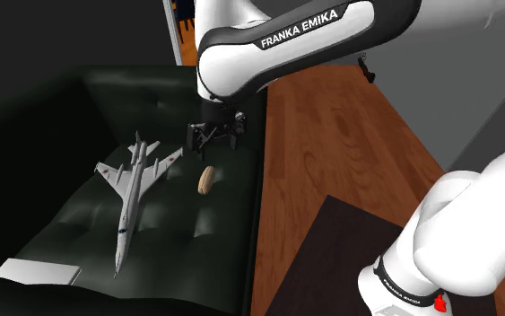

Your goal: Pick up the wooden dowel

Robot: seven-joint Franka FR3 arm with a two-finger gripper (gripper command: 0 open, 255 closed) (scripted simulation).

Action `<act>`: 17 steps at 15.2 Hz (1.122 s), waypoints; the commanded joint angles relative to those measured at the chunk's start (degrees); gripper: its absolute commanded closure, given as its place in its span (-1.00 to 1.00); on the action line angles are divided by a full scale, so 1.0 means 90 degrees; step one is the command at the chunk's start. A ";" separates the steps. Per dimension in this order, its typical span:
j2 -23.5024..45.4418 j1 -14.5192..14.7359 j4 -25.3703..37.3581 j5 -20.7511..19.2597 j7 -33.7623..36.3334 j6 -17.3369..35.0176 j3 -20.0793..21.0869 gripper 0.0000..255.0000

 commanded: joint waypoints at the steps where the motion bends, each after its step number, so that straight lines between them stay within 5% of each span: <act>1: 0.0475 -0.0088 0.0143 -0.0069 0.0436 0.0271 0.0053 -1.00; 17: 0.4071 -0.0196 0.1941 -0.0451 0.3310 0.1600 -0.0386 -1.00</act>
